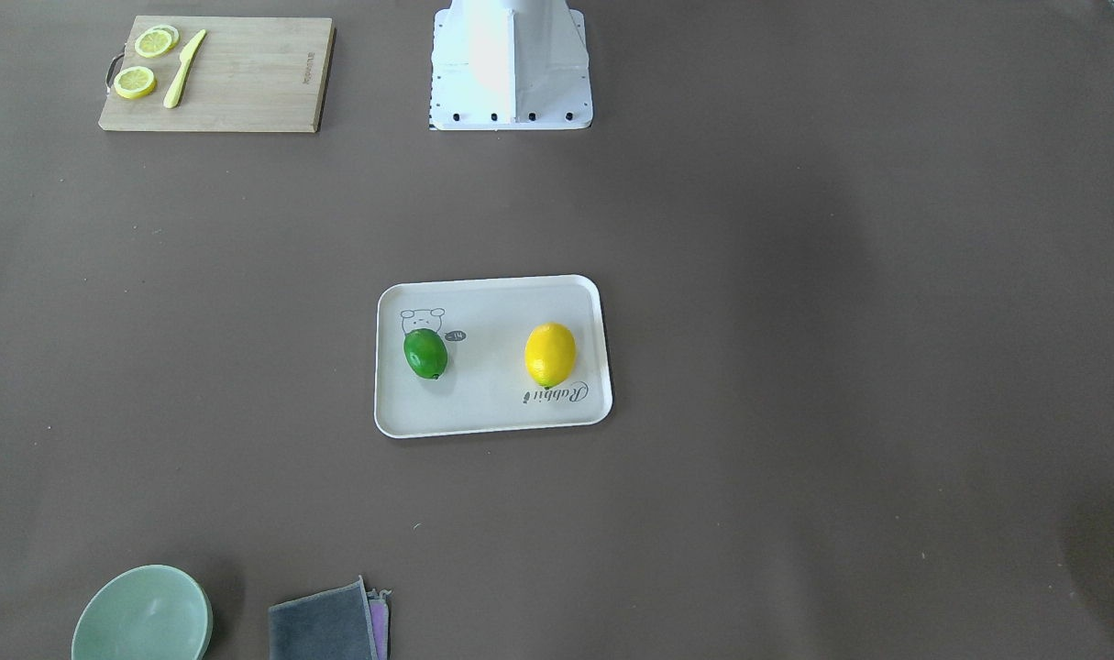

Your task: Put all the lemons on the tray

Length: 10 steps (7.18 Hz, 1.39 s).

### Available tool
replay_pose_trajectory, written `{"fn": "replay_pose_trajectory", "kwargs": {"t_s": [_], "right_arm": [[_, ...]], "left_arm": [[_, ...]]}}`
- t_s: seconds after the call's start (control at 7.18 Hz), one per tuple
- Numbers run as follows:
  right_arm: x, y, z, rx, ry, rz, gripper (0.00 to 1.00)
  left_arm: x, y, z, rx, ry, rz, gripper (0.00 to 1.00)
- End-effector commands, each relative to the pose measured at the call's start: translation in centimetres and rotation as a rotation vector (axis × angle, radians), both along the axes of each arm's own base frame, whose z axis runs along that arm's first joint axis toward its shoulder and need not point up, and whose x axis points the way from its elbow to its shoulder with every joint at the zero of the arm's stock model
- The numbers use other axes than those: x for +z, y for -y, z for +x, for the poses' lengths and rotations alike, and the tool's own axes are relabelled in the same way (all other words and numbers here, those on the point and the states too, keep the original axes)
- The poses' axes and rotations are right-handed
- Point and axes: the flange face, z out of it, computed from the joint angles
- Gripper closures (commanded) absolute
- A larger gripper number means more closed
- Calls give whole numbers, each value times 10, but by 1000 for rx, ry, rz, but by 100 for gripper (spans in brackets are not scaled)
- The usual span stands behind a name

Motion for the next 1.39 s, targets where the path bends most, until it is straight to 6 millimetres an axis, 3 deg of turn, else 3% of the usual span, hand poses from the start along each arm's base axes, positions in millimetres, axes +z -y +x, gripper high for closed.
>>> {"fn": "replay_pose_trajectory", "kwargs": {"t_s": [0.0, 0.42, 0.7, 0.84, 0.97, 1.25], "right_arm": [[-10, 3, 1, 4, -4, 20, 0], [-12, 4, 1, 6, -6, 21, 0], [-18, 10, -4, -3, -2, 36, 0], [-22, 11, -4, -4, 1, 44, 0], [-27, 16, -4, -4, -5, 56, 0], [-28, 16, -4, -4, 3, 52, 0]], "left_arm": [[31, -29, -12, 46, -45, -11, 2], [32, -35, -16, 84, -43, 32, 2], [36, -42, -36, 46, -40, 28, 2], [23, -43, -54, 12, -43, 56, 2], [18, -66, -62, -1, -42, 65, 2], [29, -81, -64, -6, -42, 41, 2]]}}
